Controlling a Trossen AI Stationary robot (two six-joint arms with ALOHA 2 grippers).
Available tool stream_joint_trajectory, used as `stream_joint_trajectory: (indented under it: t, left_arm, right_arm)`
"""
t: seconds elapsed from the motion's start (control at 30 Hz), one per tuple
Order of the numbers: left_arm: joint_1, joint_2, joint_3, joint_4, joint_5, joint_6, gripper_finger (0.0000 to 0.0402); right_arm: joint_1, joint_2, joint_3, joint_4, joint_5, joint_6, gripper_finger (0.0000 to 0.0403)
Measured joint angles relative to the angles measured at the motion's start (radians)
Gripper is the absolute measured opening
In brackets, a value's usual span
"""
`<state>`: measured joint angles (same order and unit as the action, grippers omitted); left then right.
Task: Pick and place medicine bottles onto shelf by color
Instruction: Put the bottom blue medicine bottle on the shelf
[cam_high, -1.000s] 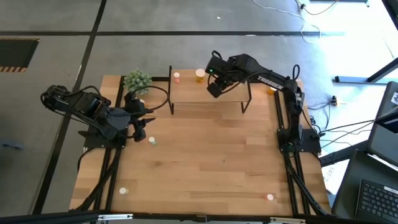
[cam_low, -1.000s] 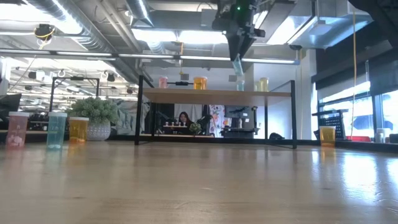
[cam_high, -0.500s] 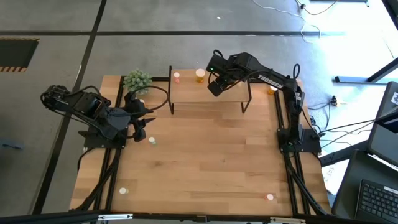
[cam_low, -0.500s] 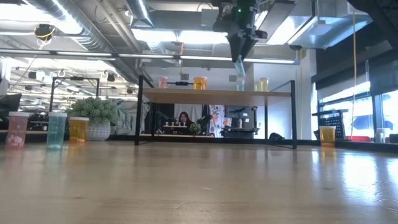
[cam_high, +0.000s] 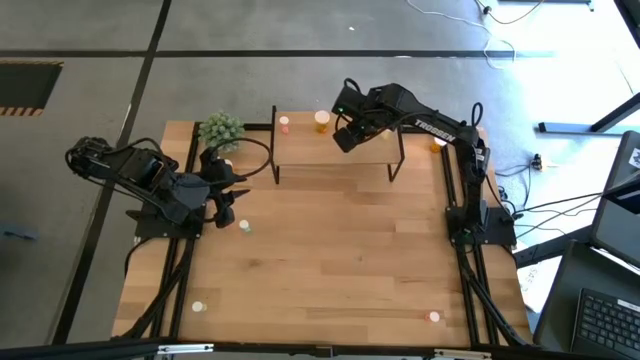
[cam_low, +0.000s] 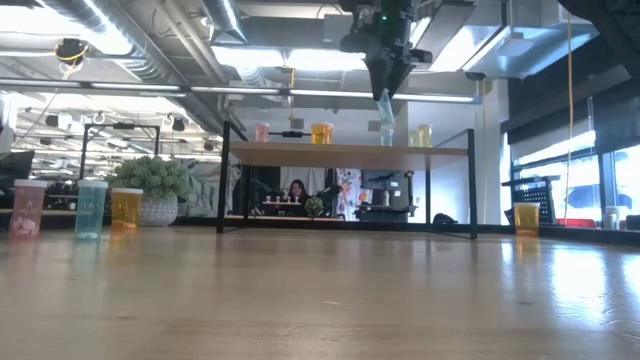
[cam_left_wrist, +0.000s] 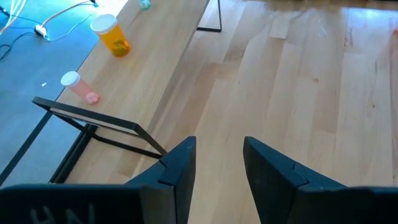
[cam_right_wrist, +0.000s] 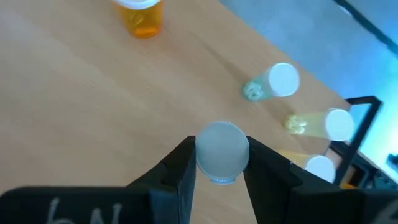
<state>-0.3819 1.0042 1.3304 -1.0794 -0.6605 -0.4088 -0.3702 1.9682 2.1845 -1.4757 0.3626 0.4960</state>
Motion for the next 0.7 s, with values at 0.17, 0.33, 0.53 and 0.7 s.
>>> stream_joint_trajectory:
  t: [0.17,0.33,0.53,0.7]
  left_arm:
    - [0.000,0.000,0.000,0.000,0.000,0.000,0.0128]
    - [0.000,0.000,0.000,0.000,0.000,0.000,0.0128]
    - [0.000,0.000,0.000,0.000,0.000,0.000,0.0128]
    - [0.000,0.000,0.000,0.000,0.000,0.000,0.0128]
  right_arm:
    - [0.000,0.000,0.000,0.003,0.011,0.024,0.0119]
    - [0.005,0.000,0.000,0.003,0.011,0.054,0.0119]
    - [0.013,0.000,0.000,0.004,0.014,0.074,0.0119]
    - [0.028,0.000,0.000,0.005,0.038,0.104,0.0119]
